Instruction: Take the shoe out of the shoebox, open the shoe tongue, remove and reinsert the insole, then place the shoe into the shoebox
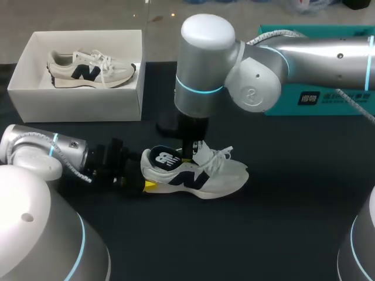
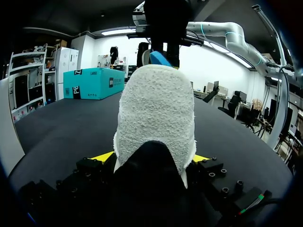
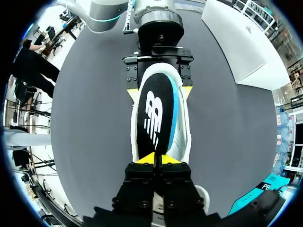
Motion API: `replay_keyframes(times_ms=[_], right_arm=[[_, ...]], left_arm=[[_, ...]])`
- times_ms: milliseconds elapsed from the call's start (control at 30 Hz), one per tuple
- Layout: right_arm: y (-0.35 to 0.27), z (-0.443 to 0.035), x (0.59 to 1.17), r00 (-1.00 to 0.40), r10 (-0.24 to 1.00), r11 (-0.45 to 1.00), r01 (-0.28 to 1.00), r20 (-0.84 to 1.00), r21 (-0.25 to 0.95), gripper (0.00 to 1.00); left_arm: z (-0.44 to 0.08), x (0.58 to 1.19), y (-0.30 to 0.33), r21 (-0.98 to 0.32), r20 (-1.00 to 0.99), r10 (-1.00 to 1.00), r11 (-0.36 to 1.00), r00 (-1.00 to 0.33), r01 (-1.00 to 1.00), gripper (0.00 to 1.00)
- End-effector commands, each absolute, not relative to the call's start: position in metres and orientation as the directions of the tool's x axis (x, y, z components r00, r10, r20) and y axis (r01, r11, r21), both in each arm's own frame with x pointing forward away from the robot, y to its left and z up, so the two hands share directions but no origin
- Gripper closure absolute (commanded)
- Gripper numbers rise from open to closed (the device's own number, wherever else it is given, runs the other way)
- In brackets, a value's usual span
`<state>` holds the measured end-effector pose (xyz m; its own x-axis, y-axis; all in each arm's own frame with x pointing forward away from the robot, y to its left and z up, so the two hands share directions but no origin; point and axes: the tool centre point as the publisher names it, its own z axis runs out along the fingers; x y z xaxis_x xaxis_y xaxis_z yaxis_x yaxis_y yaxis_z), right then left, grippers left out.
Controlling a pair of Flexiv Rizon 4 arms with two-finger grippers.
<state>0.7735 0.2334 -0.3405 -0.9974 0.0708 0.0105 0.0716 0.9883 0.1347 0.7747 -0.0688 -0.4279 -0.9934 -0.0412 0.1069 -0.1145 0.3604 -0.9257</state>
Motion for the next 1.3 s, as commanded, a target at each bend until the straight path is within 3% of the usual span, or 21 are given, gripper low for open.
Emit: replay_keyframes(times_ms=[33, 633, 933, 1300], right_arm=[[0.230, -0.338, 0.772, -0.997, 0.075, 0.981, 0.074, 0.002, 0.180, 1.00], [0.280, -0.332, 0.784, -1.000, -0.007, 0.953, -0.010, -0.011, 0.303, 1.00], [0.282, -0.347, 0.792, -0.999, -0.009, 0.931, 0.008, 0.043, 0.365, 0.67], [0.281, -0.357, 0.804, -0.993, -0.034, 0.921, 0.012, 0.112, 0.390, 0.67]], left_arm=[[-0.430, 0.777, -0.069, -0.925, 0.108, -0.040, 0.362, -0.993, -0.116, 1.00], [-0.430, 0.777, -0.069, -0.925, 0.108, -0.040, 0.362, -0.993, -0.116, 1.00], [-0.430, 0.777, -0.069, -0.925, 0.108, -0.040, 0.362, -0.993, -0.116, 1.00], [-0.430, 0.777, -0.069, -0.925, 0.108, -0.040, 0.362, -0.993, -0.116, 1.00]])
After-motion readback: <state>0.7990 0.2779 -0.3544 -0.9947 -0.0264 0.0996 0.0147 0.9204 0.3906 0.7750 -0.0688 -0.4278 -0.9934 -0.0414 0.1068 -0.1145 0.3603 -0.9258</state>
